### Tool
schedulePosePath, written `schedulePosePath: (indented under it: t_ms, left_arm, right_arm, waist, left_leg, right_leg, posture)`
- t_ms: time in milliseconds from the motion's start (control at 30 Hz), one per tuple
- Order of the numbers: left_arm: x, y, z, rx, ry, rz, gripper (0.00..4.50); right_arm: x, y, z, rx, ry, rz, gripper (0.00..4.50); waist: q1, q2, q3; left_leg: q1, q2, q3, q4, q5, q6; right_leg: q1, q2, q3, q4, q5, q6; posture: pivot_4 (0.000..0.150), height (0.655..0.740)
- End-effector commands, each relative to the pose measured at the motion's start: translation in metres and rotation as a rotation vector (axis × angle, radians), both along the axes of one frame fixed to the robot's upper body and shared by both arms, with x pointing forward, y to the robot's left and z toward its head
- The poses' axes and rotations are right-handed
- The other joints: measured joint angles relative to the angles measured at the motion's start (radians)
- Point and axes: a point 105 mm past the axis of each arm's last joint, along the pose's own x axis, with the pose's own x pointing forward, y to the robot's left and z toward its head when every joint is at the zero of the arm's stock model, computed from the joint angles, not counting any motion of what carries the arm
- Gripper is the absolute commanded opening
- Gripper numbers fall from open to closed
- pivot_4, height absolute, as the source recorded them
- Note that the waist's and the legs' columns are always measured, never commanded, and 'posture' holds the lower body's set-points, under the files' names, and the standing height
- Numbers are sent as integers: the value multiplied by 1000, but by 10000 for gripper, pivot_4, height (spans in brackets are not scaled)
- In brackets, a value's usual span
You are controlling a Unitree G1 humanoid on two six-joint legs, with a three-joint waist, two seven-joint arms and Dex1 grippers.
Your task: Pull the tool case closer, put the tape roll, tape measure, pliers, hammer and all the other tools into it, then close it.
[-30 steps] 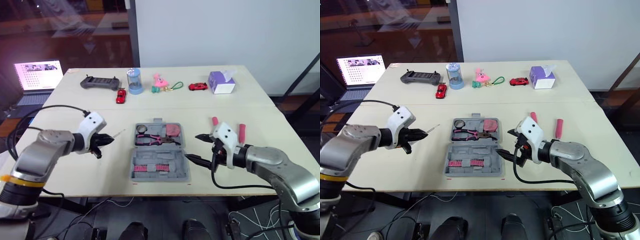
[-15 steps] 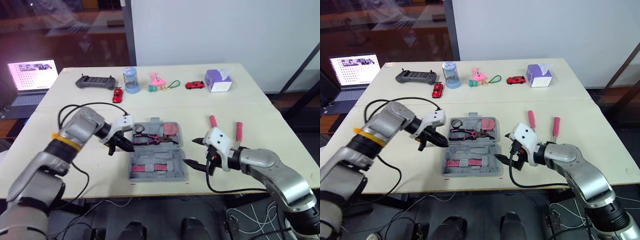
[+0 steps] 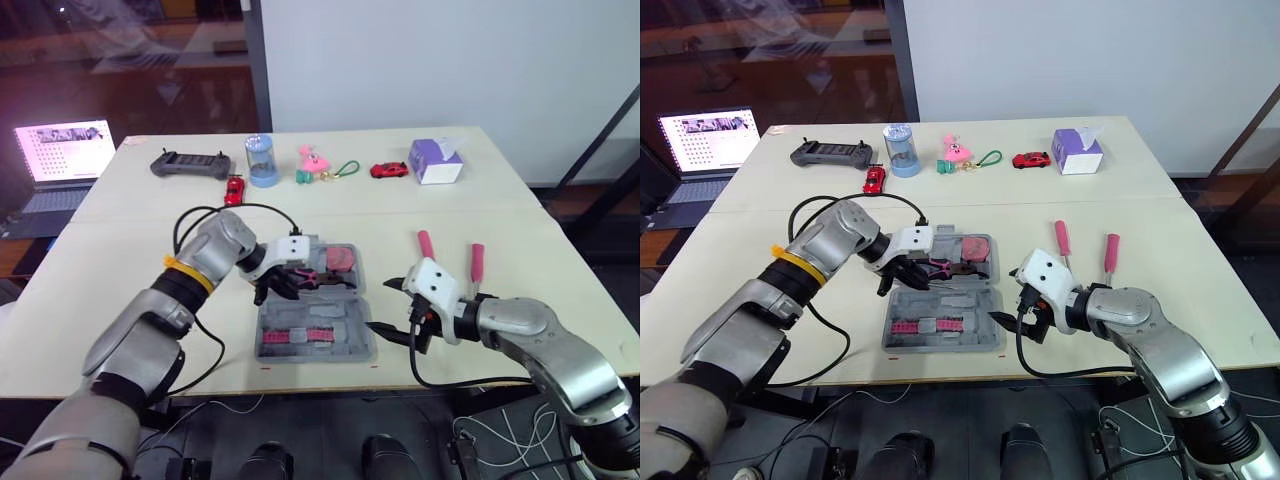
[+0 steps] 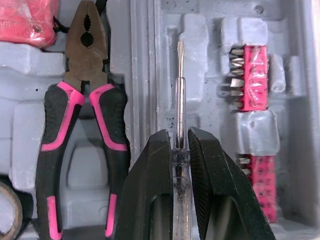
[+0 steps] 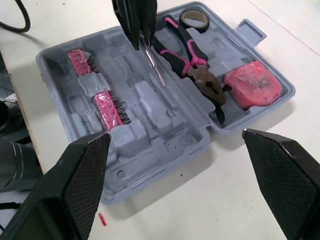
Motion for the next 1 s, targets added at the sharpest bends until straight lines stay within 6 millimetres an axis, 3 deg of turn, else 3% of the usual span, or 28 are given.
schedulePosePath:
  t_ms: [33, 433, 1000]
  left_arm:
    - [4, 0, 2, 11, -49, -8, 733]
    - [0, -8, -13, 1, -59, -6, 733]
    - [4, -12, 1, 33, -116, 36, 733]
  right_arm:
    - [0, 1, 5, -7, -21, 10, 45000]
    - [0, 5, 10, 7, -20, 15, 45000]
    - [-5, 10, 11, 25, -5, 29, 45000]
  waist:
    - [0, 0, 0]
    - [0, 0, 0]
    - [0, 0, 0]
  left_leg:
    - [0, 0, 0, 0, 0, 0]
    - [0, 0, 0, 1, 0, 0]
    - [0, 0, 0, 1, 0, 0]
  right_leg:
    - [0, 0, 0, 0, 0, 0]
    - [0, 0, 0, 1, 0, 0]
    - [0, 0, 0, 2, 0, 0]
  posture:
    - [1500, 7400]
    - [1500, 7400]
    - [1500, 7400]
